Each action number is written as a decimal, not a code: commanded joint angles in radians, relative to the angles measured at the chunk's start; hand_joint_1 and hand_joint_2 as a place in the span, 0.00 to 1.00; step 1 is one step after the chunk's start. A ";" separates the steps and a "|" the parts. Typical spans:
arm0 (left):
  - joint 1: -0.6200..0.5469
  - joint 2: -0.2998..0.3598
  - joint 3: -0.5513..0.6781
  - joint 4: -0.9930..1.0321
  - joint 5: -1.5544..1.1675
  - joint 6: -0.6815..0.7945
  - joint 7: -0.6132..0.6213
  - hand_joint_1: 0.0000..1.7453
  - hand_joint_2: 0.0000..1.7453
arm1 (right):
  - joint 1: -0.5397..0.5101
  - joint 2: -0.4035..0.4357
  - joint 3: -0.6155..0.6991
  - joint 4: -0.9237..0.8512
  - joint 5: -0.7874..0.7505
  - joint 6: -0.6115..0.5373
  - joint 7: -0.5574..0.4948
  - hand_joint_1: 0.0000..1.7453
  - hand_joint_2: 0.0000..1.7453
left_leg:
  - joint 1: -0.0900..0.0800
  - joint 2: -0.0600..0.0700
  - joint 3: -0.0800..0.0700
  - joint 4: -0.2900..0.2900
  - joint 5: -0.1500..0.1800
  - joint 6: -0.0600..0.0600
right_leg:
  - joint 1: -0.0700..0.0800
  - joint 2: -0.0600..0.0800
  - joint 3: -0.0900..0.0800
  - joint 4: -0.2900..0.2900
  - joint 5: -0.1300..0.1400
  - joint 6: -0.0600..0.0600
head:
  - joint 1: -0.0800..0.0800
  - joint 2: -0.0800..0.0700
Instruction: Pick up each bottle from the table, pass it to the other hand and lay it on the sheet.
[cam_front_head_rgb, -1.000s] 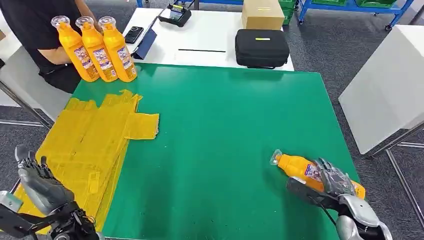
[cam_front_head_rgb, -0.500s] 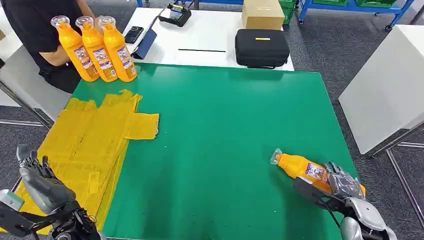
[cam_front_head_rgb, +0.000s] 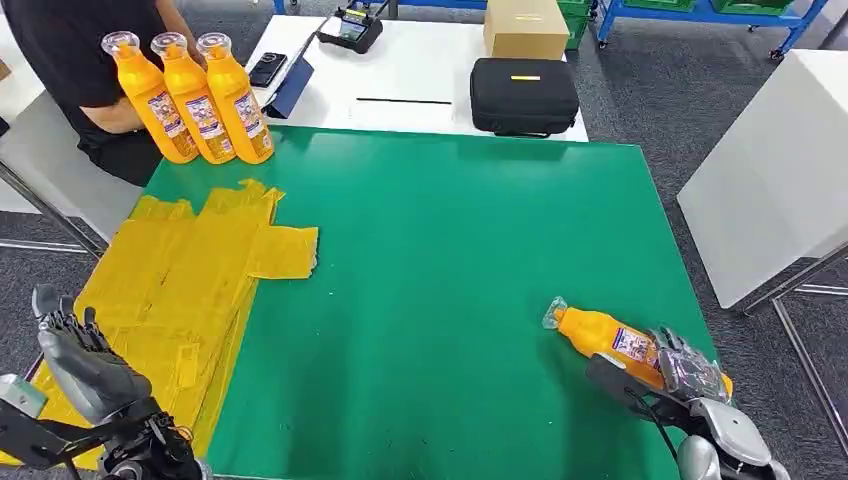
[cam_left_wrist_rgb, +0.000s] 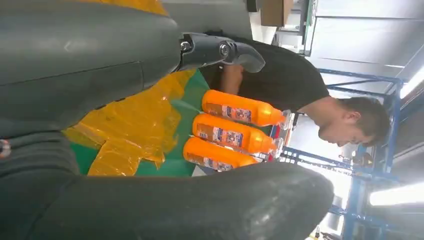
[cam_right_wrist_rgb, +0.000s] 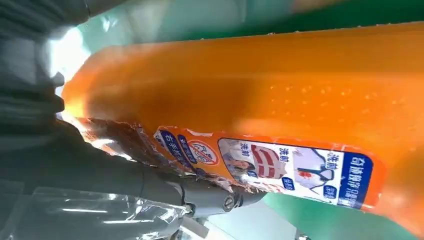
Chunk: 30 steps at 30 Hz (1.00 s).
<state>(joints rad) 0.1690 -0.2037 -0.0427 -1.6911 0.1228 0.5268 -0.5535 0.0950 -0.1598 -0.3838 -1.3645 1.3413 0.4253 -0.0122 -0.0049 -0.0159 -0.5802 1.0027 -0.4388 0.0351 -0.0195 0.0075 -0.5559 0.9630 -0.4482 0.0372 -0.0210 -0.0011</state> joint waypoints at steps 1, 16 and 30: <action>-0.035 0.007 0.011 0.048 -0.003 -0.001 0.010 0.00 0.00 | 0.012 0.067 -0.042 -0.002 0.007 0.059 -0.037 1.00 1.00 | 0.001 0.000 0.002 -0.001 -0.001 -0.002 | 0.001 -0.001 0.003 -0.001 -0.001 -0.002 | 0.000 0.000; -0.048 0.008 -0.006 0.054 0.002 0.013 0.023 0.00 0.00 | -0.032 0.069 0.032 0.122 0.017 0.056 -0.075 1.00 1.00 | 0.002 0.003 0.005 -0.002 0.000 -0.003 | 0.002 0.001 0.004 -0.003 0.001 -0.002 | 0.000 0.000; -0.032 0.044 0.053 0.075 0.219 -0.231 0.167 0.00 0.00 | -0.132 0.111 0.323 0.210 -0.936 0.003 -0.142 1.00 1.00 | 0.002 0.013 0.005 -0.002 0.000 -0.003 | 0.003 0.009 0.003 -0.002 0.004 -0.005 | 0.000 0.000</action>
<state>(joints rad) 0.1568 -0.2075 -0.0362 -1.6922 0.1611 0.4859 -0.4959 -0.0001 -0.1091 -0.2986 -1.2520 0.9846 0.2834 -0.0508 -0.0044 -0.0082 -0.5784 1.0022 -0.4373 0.0350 -0.0185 0.0132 -0.5556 0.9631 -0.4449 0.0348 -0.0206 -0.0011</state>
